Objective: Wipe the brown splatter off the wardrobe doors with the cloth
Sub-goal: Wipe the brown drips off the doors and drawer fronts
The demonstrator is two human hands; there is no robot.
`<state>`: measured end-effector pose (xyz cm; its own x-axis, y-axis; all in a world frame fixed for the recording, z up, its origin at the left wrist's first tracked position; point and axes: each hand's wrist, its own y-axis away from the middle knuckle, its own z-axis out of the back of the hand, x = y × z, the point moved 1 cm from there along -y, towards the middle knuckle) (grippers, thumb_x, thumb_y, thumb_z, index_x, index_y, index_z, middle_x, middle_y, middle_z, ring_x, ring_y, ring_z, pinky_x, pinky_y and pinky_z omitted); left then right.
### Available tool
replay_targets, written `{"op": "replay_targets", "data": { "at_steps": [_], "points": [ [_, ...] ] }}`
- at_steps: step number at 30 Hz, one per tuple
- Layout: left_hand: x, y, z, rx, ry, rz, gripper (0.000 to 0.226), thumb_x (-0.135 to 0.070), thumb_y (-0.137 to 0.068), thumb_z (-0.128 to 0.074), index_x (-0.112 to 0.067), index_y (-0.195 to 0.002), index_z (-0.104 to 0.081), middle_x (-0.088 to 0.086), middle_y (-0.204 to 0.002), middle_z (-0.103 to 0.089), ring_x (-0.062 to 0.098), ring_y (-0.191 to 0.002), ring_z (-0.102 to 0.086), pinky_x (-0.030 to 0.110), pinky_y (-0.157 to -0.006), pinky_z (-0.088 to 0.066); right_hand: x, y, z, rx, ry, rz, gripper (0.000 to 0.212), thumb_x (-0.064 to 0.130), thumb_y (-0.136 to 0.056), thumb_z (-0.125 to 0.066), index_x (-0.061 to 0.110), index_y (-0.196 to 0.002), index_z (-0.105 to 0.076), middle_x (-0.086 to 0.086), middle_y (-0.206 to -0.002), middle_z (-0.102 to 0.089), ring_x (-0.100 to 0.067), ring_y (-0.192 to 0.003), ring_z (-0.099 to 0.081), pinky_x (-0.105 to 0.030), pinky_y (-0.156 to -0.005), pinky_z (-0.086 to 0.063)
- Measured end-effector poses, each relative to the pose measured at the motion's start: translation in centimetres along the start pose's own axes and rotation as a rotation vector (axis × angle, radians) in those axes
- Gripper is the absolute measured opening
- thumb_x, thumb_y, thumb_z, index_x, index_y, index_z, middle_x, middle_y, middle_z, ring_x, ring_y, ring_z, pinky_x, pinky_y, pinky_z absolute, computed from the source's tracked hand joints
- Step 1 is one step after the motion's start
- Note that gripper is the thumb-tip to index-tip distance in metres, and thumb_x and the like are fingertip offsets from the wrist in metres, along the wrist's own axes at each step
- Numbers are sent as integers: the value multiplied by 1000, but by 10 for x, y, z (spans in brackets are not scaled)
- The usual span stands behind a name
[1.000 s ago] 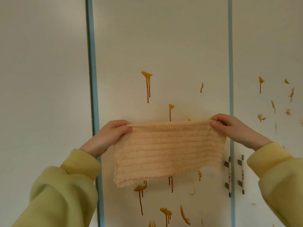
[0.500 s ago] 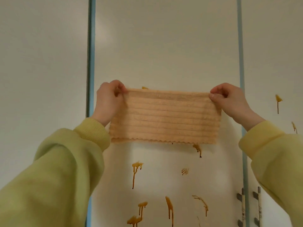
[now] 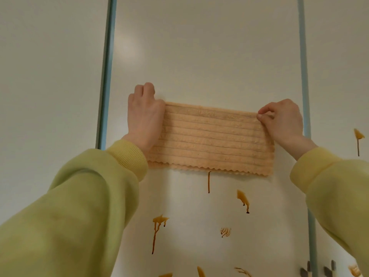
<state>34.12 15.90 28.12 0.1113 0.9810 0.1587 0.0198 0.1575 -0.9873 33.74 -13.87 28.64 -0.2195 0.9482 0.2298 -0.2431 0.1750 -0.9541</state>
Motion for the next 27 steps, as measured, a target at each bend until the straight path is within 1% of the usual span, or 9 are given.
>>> {"op": "replay_targets", "data": {
  "at_steps": [5,8,10,12,14,16,18,21,27],
  "points": [
    [-20,-5,13,75,-205,-153,22,10,-55,-36,-5,-48,-50,7,-60,-49,24,-55,-52,25,-45,-28,6,6,-2,-54,46,24,15,20,-88,-56,8,-98,-58,-15,-100,-58,-32,-93,-53,-33,-70,-34],
    [-24,1,3,95,33,10,25,22,-67,-42,1,-73,-53,15,-74,-46,35,-74,-52,33,-57,-32,10,15,-10,-92,-38,3,11,14,-91,-49,6,-97,-53,-14,-98,-58,-25,-80,-48,-31,-69,-32],
    [-28,14,-1,59,245,106,8,9,-74,-53,4,-78,-54,23,-78,-52,42,-77,-52,41,-64,-38,12,23,-14,-130,-112,-45,15,18,-93,-47,5,-98,-52,-12,-97,-58,-21,-80,-46,-29,-71,-32],
    [-36,28,-14,79,308,152,28,-19,-87,-50,3,-104,-54,31,-108,-52,45,-105,-47,48,-93,-35,15,34,-19,-164,-163,-76,21,25,-94,-45,6,-100,-53,-10,-100,-58,-25,-90,-50,-30,-75,-34],
    [-49,40,-26,190,317,208,54,-42,-92,-43,-12,-136,-38,32,-143,-24,44,-136,-16,49,-111,-6,20,45,-29,-196,-171,-72,31,31,-93,-42,4,-105,-55,-13,-108,-58,-29,-103,-48,-34,-86,-35],
    [-56,45,-37,177,267,212,63,-53,-91,-37,-23,-145,-24,29,-151,-3,40,-140,4,49,-109,9,27,51,-43,-179,-156,-58,50,41,-91,-36,2,-119,-50,-19,-125,-49,-33,-119,-41,-39,-102,-29],
    [-57,45,-44,115,223,187,65,-58,-89,-33,-28,-145,-21,28,-151,-1,40,-140,6,52,-107,10,31,54,-57,-112,-81,-76,68,50,-89,-28,2,-138,-33,-22,-146,-28,-33,-138,-19,-40,-114,-11],
    [-55,43,-50,122,213,154,66,-61,-88,-28,-32,-145,-18,25,-152,2,38,-141,8,53,-106,13,32,55,-72,-94,3,-86,78,58,-87,-19,7,-146,-14,-19,-154,-8,-29,-143,0,-41,-116,2],
    [-49,42,-49,110,175,82,67,-60,-88,-26,-25,-145,-22,26,-152,-4,41,-140,2,56,-105,9,32,55,-73,-70,33,-62,86,69,-79,-10,18,-148,-4,-18,-155,0,-28,-143,5,-43,-113,5]
  ]
}}
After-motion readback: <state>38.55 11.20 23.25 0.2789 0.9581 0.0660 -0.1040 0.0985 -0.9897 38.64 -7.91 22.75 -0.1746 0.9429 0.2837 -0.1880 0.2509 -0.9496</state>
